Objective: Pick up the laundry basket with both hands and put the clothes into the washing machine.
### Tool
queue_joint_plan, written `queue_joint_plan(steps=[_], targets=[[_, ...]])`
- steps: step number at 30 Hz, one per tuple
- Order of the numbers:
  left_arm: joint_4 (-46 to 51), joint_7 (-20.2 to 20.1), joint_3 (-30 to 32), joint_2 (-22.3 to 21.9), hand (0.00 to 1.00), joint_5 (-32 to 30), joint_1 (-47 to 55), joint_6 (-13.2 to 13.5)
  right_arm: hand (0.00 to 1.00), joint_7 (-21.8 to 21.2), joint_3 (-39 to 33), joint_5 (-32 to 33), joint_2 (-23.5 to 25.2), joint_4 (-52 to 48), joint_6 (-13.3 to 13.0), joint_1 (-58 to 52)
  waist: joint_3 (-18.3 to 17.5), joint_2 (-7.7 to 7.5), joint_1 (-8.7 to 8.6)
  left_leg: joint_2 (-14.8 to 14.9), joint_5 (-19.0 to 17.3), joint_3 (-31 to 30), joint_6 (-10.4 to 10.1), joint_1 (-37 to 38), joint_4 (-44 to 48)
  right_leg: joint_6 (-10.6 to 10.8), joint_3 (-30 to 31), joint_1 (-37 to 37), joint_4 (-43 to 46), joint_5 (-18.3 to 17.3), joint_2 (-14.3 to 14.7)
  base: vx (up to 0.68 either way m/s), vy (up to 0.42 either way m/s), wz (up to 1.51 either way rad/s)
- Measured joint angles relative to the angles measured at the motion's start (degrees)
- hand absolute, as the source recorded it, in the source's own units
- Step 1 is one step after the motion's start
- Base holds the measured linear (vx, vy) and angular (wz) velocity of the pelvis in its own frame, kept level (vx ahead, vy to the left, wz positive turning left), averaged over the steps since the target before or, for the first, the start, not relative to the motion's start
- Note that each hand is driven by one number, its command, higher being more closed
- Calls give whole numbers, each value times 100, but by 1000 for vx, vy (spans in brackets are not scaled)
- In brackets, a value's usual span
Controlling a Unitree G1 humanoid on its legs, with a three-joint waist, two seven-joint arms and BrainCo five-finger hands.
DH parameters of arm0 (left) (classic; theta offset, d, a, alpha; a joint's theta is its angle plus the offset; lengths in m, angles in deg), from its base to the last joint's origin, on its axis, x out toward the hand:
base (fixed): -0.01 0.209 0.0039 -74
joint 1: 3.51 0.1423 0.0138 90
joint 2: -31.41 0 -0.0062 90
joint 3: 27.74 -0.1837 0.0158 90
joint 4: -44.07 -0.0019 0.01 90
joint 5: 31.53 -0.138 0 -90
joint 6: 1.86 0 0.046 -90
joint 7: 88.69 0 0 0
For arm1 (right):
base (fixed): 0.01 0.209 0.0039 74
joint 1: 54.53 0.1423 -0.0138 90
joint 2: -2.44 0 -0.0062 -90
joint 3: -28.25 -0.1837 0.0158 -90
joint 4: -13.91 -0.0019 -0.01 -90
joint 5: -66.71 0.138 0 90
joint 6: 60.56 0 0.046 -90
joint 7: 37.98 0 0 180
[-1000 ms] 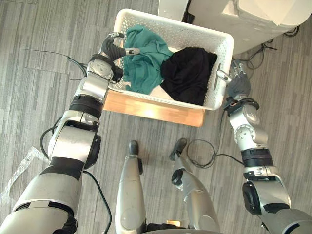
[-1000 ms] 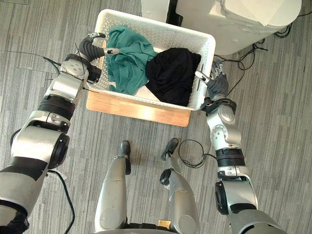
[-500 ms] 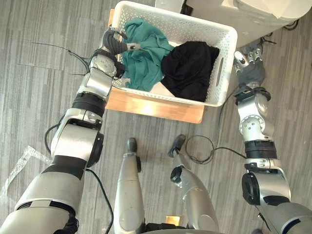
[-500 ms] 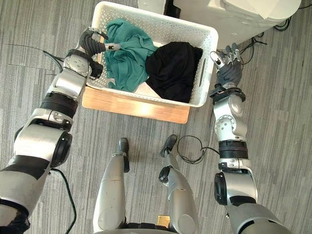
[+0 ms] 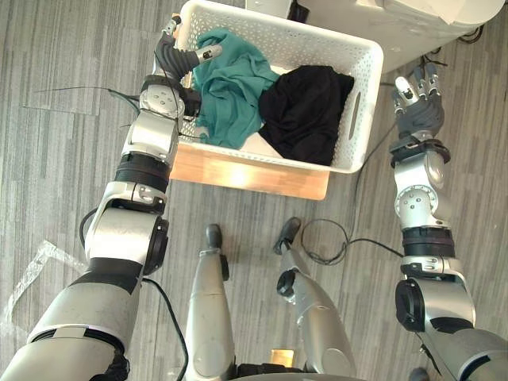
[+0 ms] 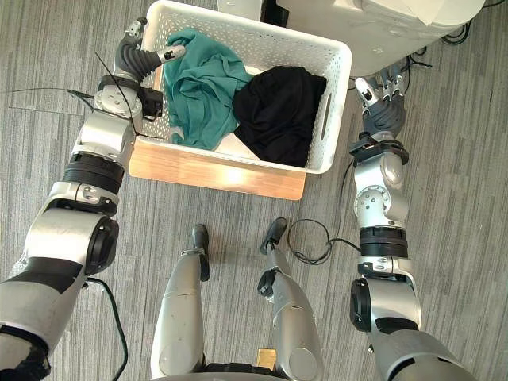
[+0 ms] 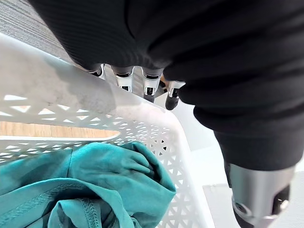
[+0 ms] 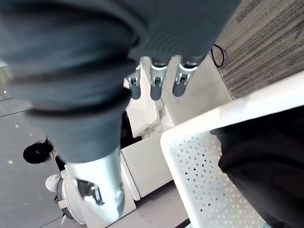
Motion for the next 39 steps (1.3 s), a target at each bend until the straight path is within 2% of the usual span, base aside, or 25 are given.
queue_joint_plan(steps=[8,17,23,29,31,34,39], targets=[[-35,-66,168,-35,0,-281,0,-30,0,1,0,1,0,15,0,-2,0,1,-4,6,-2,-5,1,-29,11,-1,-4,0,-1,-1,5,0,0,0],[-389,-348,404,-23,0,-542,76,-74,0,-17,17,3,-9,14,5,-2,-1,2,1,30,-2,12,2,-192,102,-4,4,-139,5,2,26,0,0,0],[-544,-820,334,68,0,-911,99,-65,0,-26,17,6,-18,6,18,8,-2,3,1,42,-21,20,25,-261,171,-12,21,-184,13,10,30,-1,10,-1],[-542,-949,-53,275,0,-1152,189,-18,0,-32,18,4,-85,1,21,20,-8,16,5,61,-28,38,33,-330,204,-6,59,-276,32,7,31,-7,13,-4],[-493,-994,-226,354,0,-1153,174,6,0,-41,24,-22,-166,3,70,26,-9,17,6,68,-27,37,33,-384,231,-10,58,-321,37,14,35,-8,6,-2],[-505,-996,-400,411,0,-1151,143,-5,0,-77,64,-376,-344,40,278,55,-9,18,4,72,-27,32,33,-393,239,5,58,-322,42,29,37,0,0,0],[-721,-993,-577,435,0,-1140,-8,-21,0,-304,107,-851,-496,802,572,391,-10,18,1,74,-25,29,35,-401,236,20,55,-322,43,43,37,0,0,0]])
